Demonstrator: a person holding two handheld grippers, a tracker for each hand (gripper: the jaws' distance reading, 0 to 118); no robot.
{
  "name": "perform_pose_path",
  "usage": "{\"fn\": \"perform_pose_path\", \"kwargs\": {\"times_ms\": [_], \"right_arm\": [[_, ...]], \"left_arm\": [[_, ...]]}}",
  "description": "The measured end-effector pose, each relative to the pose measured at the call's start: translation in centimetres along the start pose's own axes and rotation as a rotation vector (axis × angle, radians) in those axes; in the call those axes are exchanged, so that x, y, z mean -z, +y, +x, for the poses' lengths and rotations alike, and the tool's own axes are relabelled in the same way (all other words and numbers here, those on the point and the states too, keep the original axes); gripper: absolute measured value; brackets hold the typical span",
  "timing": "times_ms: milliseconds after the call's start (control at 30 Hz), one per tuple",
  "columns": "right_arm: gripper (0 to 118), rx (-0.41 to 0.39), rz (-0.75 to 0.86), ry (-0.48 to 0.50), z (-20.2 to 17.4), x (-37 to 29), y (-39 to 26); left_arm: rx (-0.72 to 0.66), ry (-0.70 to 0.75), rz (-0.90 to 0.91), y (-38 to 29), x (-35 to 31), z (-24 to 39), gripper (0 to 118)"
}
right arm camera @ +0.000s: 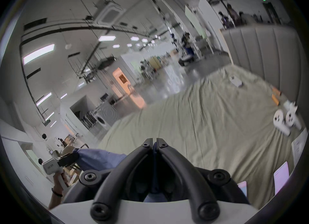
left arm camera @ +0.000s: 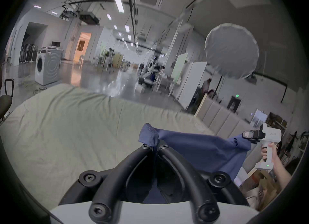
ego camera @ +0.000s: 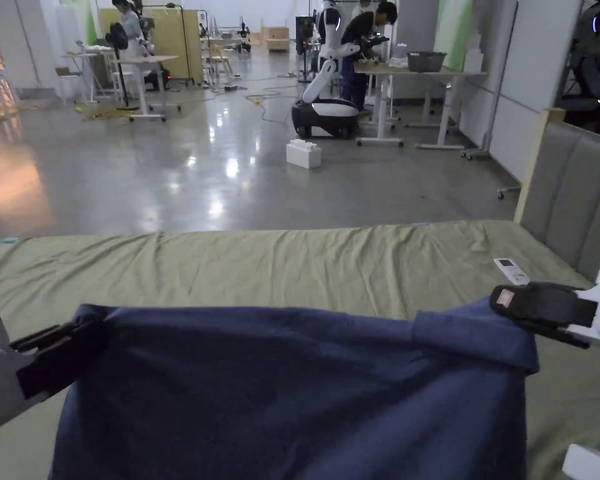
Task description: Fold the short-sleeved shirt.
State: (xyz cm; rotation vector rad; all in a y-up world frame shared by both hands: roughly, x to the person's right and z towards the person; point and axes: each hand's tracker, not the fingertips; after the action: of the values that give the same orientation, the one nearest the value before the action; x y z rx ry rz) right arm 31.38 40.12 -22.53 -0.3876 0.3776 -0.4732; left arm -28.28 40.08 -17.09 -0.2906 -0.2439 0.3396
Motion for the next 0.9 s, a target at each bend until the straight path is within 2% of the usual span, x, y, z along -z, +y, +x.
{"fn": "perform_pose_path", "kwargs": {"times_ms": [67, 167, 233, 333, 367, 567, 633, 900], "right_arm": [[3, -0.043, 0.056, -0.022, -1.7, -1.5, 2.1], [3, -0.068, 0.132, 0.012, -4.1, -3.2, 5.0], [3, -0.087, 0.184, 0.008, -5.2, -4.0, 6.9], [3, -0.094, 0.243, 0.029, -7.3, -4.9, 9.8], [3, -0.095, 0.258, 0.035, -7.9, -5.2, 10.8], [3, -0.179, 0.335, 0.017, -11.5, -5.8, 16.3], [3, -0.218, 0.344, -0.010, -12.1, -5.5, 17.5], [3, -0.244, 0.352, -0.036, -12.5, -4.1, 19.1]], "left_arm": [[0.005, -0.019, 0.076, 2.7, -2.7, 1.3, 4], [0.031, -0.058, 0.170, 6.6, -4.1, 2.5, 4], [0.099, -0.044, 0.231, 8.2, -5.9, 5.7, 4], [0.160, -0.022, 0.268, 10.8, -7.5, 8.5, 4], [0.142, -0.033, 0.270, 11.8, -7.4, 8.6, 4], [0.180, 0.004, 0.346, 15.6, -7.4, 10.3, 4], [0.183, 0.000, 0.355, 16.4, -6.9, 10.4, 4], [0.162, -0.017, 0.356, 17.5, -4.9, 9.7, 4]]}}
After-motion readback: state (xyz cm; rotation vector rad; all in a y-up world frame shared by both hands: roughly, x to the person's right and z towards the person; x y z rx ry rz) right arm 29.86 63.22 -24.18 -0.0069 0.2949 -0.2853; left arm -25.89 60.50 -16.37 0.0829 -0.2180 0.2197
